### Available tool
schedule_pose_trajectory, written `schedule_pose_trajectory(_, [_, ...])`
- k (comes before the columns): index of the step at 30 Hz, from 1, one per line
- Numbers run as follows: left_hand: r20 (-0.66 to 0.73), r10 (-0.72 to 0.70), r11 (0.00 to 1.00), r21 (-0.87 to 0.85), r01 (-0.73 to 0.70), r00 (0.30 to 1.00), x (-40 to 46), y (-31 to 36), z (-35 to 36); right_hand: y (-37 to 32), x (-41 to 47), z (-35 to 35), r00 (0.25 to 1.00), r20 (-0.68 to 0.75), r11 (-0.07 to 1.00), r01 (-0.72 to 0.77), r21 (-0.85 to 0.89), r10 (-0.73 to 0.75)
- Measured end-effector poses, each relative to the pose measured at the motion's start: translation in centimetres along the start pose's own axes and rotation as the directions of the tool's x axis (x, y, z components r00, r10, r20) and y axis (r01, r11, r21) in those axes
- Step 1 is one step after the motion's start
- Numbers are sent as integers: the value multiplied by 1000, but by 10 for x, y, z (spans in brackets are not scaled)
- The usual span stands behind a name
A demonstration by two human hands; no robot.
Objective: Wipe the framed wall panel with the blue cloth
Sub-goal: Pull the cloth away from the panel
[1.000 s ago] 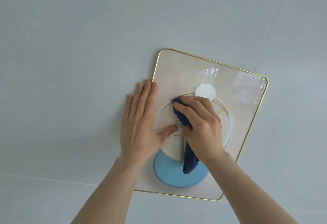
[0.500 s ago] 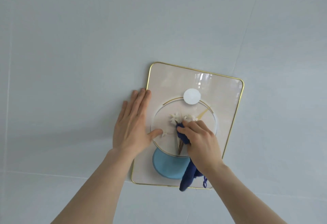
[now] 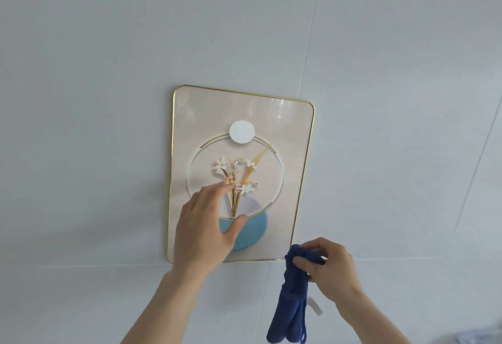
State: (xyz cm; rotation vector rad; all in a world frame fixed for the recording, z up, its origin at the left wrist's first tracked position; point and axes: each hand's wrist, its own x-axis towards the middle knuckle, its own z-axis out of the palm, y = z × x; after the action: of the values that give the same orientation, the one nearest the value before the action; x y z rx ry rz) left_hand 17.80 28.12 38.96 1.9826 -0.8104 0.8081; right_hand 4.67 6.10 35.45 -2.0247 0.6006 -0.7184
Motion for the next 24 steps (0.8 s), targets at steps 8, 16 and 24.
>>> schedule_pose_trajectory(8, [650, -62, 975, -122, 184, 757, -78, 75, 98, 56, -15, -50, 979, 132, 909, -193, 368, 155])
schedule_pose_trajectory(16, [809, -210, 909, -46, 415, 549, -149, 119, 198, 160, -22, -103, 955, 114, 903, -295, 311, 273])
schedule_pose_trajectory(24, [821, -347, 841, 59, 538, 453, -213, 144, 293, 266, -22, -127, 954, 28, 953, -300, 52, 298])
